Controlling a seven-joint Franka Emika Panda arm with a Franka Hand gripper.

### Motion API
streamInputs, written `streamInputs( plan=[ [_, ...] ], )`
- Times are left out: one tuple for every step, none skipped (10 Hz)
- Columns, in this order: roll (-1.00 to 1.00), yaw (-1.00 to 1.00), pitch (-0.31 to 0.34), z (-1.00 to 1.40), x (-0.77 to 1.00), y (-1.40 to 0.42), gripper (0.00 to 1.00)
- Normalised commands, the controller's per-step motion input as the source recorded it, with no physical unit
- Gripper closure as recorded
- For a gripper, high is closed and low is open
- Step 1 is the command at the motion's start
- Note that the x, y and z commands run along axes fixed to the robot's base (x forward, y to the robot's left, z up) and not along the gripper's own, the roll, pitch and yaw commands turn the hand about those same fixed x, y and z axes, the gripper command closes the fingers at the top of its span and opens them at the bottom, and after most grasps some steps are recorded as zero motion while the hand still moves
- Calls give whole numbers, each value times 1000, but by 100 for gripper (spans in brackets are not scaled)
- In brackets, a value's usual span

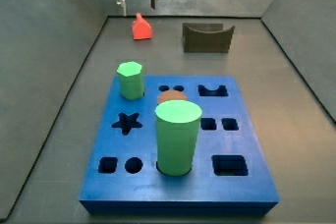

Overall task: Pick up the 3 prong object. Move up. Rotate the 3 prong object. Place the 3 prong object on the fixture. Regrasp the 3 prong object. Move to above the board. Insert the 3 prong object.
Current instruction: Rotate the 3 prong object.

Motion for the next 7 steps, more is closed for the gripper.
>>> streamInputs(
  plan=[
    [-1, 1000, 0, -57, 33, 0, 0],
    [-1, 1000, -1, -55, 34, 0, 0],
    [-1, 1000, -1, -54, 34, -1, 0],
    [-1, 1000, -1, -54, 34, -1, 0],
    [-1, 1000, -1, -53, 34, -1, 0],
    [-1, 1000, -1, -53, 34, -1, 0],
    [-2, 1000, -1, -53, 34, 0, 0]
  ],
)
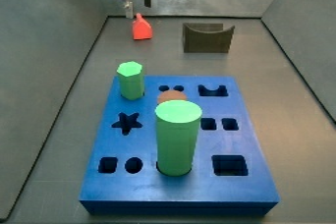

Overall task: Pick up the 3 prong object. Move up. Rotate the 3 prong object. Place the 3 prong object on the fixture. Regrasp the 3 prong object. Move to above the board. Insert the 3 prong object.
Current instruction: Rotate the 3 prong object.

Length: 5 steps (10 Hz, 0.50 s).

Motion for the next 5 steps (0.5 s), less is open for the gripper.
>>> streamInputs(
  plan=[
    [-2, 1000, -1, -52, 35, 0, 0],
    [-2, 1000, -1, -52, 35, 0, 0],
    [-2, 1000, -1, -52, 35, 0, 0],
    [-2, 1000, -1, -52, 35, 0, 0],
    [-2, 1000, -1, -52, 35, 0, 0]
  ],
)
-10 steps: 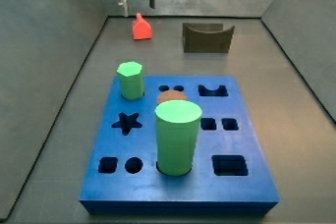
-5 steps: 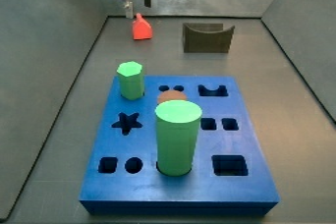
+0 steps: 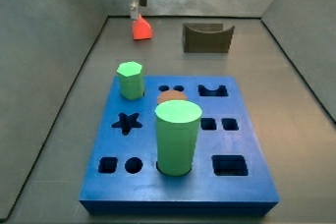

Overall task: Pick up the 3 prong object. Move up. Rotate the 3 prong object. Place the 3 prong object on the fixture. Regrasp the 3 prong object. Move to above the board. Insert the 3 prong object.
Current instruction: Rotate the 3 prong object.

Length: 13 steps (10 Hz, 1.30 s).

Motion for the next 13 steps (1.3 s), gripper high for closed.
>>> streamInputs(
  plan=[
    [-2, 1000, -1, -52, 35, -1, 0],
    [-2, 1000, -1, -51, 35, 0, 0],
    [-2, 1000, -1, -51, 35, 0, 0],
    [-2, 1000, -1, -51, 35, 0, 0],
    [-2, 1000, -1, -51, 35, 0, 0],
    [-2, 1000, -1, -51, 35, 0, 0],
    [-2, 1000, -1, -51, 35, 0, 0],
    [-3, 1000, -1, -51, 35, 0, 0],
    [-3, 1000, -1, -51, 35, -1, 0],
    [-3, 1000, -2, -50, 35, 0, 0],
    [-3, 1000, -2, -50, 35, 0, 0],
    [-3, 1000, -2, -50, 35, 0, 0],
    [-3, 1000, -2, -50, 35, -1, 0]
  ],
)
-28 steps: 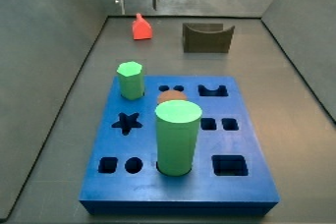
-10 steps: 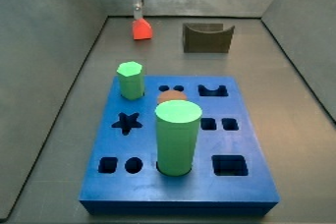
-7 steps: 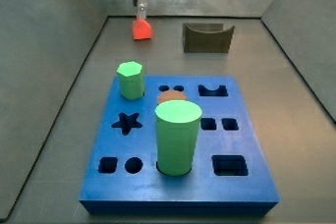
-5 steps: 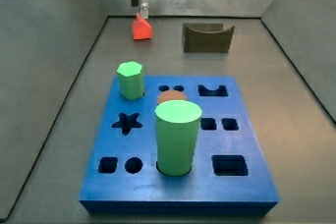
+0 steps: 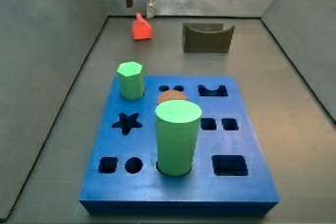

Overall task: Pick up the 3 prong object. Move up. Rotate the 3 prong object. Place the 3 prong object on the fixture. Regrasp the 3 prong object. Move to above the board. Insert the 3 prong object.
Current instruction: Rotate the 3 prong object.

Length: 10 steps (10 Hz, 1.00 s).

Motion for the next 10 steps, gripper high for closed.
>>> streamInputs(
  plan=[
    [-4, 1000, -2, -50, 35, 0, 0],
    [-4, 1000, -2, -50, 35, -1, 0],
    [-5, 1000, -3, -50, 35, -1, 0],
    [-5, 1000, -3, -50, 35, 0, 0],
    [-6, 1000, -3, -50, 35, -1, 0],
    [-6, 1000, -4, -50, 35, -1, 0],
    [-8, 1000, -4, -50, 35, 0, 0],
    [-9, 1000, -5, -50, 35, 0, 0],
    [-11, 985, -7, -50, 35, 0, 0],
    [-11, 735, -7, -50, 35, 0, 0]
  ],
)
